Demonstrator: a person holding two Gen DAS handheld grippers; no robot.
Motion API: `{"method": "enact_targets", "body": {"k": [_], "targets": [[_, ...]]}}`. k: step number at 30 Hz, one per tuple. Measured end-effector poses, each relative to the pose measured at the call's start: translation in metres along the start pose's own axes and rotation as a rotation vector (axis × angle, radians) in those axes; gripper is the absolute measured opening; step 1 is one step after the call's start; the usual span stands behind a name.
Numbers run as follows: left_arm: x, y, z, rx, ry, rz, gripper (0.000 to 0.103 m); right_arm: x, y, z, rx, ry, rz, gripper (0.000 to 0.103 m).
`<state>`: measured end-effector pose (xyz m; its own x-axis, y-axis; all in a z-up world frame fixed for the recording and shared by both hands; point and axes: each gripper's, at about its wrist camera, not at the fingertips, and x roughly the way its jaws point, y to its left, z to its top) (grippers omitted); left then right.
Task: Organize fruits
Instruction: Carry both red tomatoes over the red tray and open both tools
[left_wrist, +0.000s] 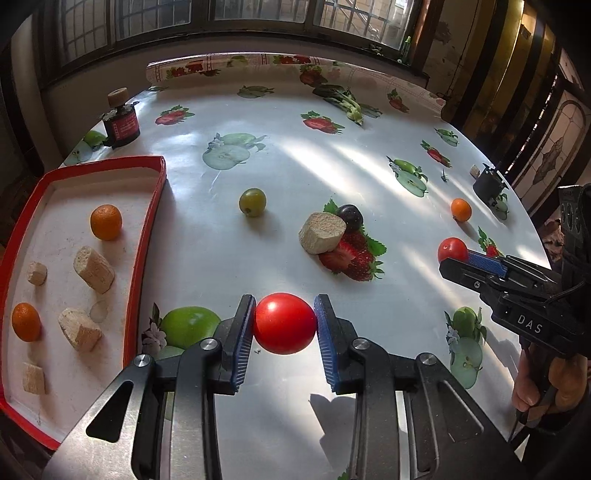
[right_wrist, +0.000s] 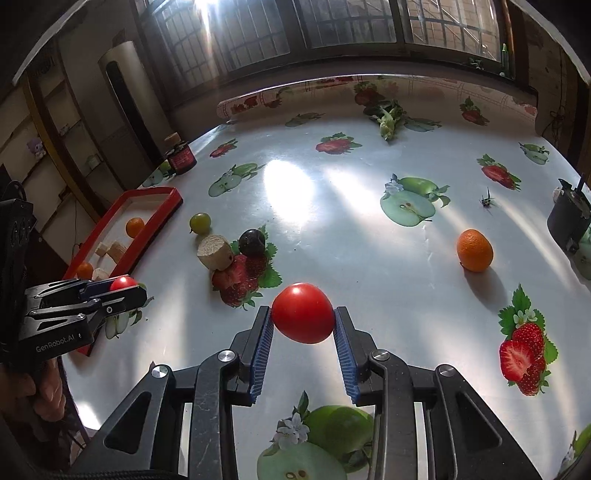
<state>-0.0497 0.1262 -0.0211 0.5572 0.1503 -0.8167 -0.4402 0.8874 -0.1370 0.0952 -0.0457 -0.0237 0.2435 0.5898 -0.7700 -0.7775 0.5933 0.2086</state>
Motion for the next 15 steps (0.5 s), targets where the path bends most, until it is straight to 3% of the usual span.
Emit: {"method": "enact_targets", "body": {"k": [15], "targets": [[-0.011, 0.044, -0.006, -0.064, -0.014, 0.029, 0.030, 0.019, 0.055, 0.014, -0.086, 0.024, 0.046, 0.034]]}}
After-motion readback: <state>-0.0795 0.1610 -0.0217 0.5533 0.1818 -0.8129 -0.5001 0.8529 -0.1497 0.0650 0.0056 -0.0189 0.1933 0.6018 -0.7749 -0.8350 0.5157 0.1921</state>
